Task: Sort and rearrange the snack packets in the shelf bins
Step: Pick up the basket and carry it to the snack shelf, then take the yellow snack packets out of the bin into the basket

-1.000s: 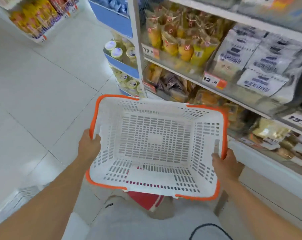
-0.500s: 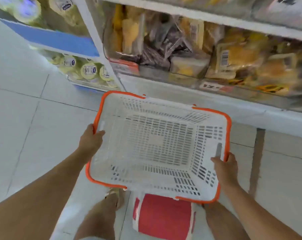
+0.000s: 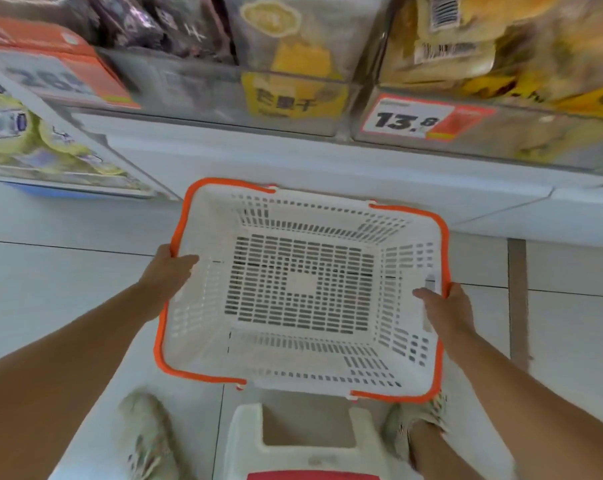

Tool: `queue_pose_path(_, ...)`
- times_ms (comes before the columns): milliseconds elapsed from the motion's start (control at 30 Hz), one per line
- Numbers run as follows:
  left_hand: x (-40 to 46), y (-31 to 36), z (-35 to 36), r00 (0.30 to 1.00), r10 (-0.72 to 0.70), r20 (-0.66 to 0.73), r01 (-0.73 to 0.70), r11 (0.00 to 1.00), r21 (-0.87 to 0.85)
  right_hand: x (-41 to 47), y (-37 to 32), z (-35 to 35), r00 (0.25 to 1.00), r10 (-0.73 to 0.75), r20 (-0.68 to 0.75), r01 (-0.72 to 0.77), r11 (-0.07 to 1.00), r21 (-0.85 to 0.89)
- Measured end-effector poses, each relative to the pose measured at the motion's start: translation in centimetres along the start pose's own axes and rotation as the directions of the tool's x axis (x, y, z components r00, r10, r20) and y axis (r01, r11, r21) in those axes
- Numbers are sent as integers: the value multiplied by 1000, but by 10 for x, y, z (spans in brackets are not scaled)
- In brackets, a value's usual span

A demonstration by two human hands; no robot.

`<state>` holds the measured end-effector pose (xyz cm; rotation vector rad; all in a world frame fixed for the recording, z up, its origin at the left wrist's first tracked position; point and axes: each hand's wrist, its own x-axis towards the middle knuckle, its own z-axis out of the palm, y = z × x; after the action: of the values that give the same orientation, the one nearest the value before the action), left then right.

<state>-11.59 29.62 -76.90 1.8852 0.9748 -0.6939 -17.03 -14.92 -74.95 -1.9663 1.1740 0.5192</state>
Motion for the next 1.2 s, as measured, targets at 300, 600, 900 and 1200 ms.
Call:
queue_pose_path(300, -148, 116, 8, 849, 519, 98, -516, 775, 364, -92, -98, -38, 740, -665, 100, 673, 726, -144)
queue_pose_path(600, -153, 196, 75, 477, 812, 337, -868, 496, 33, -94, -194, -34, 322, -937, 131, 937, 336, 94)
queue_pose_path(900, -105, 197, 90, 348, 899, 266, -927, 288, 241, -65, -194, -37, 347, -771, 533, 865, 43, -501)
queue_pose_path(1200, -18, 86, 67, 602, 779, -175, -214, 369, 904, 26, -81, -24, 682, -704, 195, 418, 157, -895)
